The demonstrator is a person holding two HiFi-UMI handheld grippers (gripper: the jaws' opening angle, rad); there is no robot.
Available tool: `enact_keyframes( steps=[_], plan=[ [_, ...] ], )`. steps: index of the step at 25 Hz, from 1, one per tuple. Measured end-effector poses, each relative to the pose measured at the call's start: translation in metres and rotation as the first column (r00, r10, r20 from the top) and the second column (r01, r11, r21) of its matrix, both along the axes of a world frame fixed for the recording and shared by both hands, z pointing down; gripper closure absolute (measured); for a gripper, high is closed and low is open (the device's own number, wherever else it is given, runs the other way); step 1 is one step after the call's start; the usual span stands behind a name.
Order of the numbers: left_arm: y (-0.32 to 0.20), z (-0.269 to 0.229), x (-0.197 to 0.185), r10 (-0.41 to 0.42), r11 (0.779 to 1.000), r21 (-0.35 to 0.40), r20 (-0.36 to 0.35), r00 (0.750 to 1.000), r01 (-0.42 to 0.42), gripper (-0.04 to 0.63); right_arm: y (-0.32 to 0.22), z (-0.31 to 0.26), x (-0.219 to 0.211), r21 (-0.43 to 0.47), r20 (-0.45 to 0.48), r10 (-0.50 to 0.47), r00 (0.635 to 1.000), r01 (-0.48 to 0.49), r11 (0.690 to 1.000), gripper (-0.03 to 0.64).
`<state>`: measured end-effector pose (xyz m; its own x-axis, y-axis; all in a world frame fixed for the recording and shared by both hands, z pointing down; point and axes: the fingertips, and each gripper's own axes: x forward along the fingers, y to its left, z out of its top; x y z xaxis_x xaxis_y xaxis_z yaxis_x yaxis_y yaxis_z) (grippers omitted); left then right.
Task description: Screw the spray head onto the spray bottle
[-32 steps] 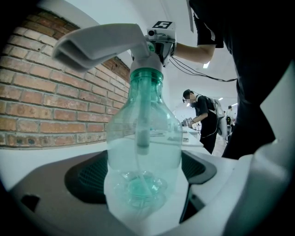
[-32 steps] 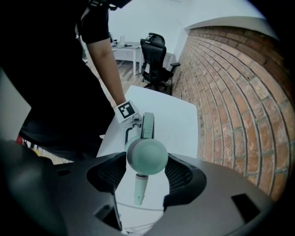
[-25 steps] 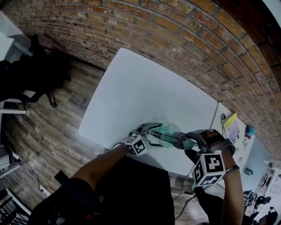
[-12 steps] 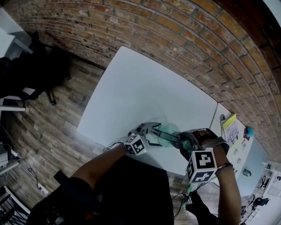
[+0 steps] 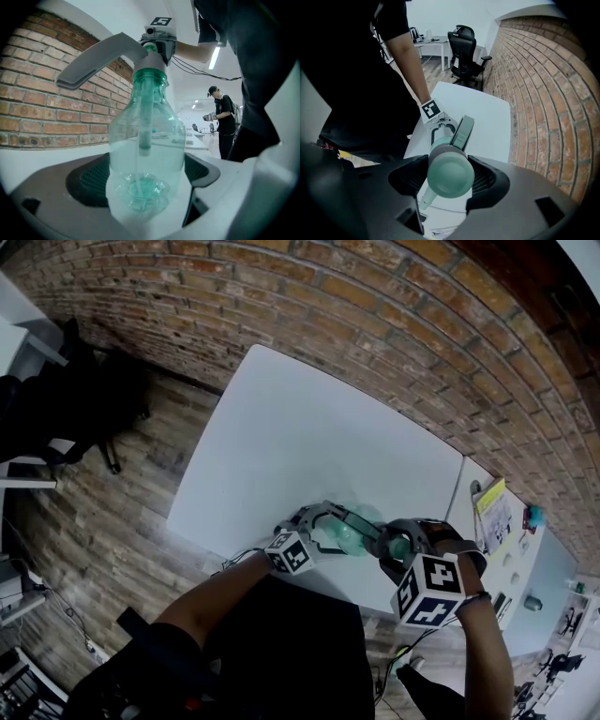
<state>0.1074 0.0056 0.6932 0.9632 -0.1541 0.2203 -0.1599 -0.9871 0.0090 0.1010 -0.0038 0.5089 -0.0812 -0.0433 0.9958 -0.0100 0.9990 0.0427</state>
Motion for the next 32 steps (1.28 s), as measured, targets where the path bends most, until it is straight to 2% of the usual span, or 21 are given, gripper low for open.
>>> enact_keyframes(
  steps=[4,9,18,22,25,28,32],
  plan=[
    [-0.001,0.000,-0.001,-0.001,1.000,-0.001,0.001,1.000,0.001,0.105,-0.002,0.000,0.000,-0.003,0.042,0.099,0.994,-0.099,0.995,0.356],
    [-0.001,-0.002,-0.001,-0.003,1.000,-0.004,-0.007,1.000,0.003,0.106,-0.003,0.000,-0.001,-0.007,0.053,0.200,0.978,-0.200,0.980,0.356],
    [0.001,-0.008,-0.006,-0.015,1.000,-0.026,-0.005,1.000,0.015,0.104,-0.003,0.005,-0.002,0.033,0.034,0.201,0.979,-0.202,0.979,0.354],
    [0.000,-0.054,-0.005,-0.046,0.999,0.005,-0.095,0.994,0.047,0.106,-0.003,0.005,-0.001,0.028,0.043,0.208,0.977,-0.209,0.977,0.353],
    [0.003,-0.087,0.010,-0.032,0.999,0.024,-0.139,0.990,0.036,0.106,-0.003,0.005,-0.001,0.029,0.050,0.219,0.974,-0.221,0.975,0.353],
    [0.000,-0.096,0.024,-0.057,0.996,0.056,-0.136,0.989,0.065,0.109,-0.002,0.005,-0.002,0.029,0.049,0.239,0.970,-0.241,0.970,0.353],
    [-0.006,-0.091,0.027,-0.106,0.990,0.083,-0.090,0.990,0.114,0.156,-0.003,0.006,-0.003,0.025,0.066,0.278,0.958,-0.280,0.960,0.353]
  ],
)
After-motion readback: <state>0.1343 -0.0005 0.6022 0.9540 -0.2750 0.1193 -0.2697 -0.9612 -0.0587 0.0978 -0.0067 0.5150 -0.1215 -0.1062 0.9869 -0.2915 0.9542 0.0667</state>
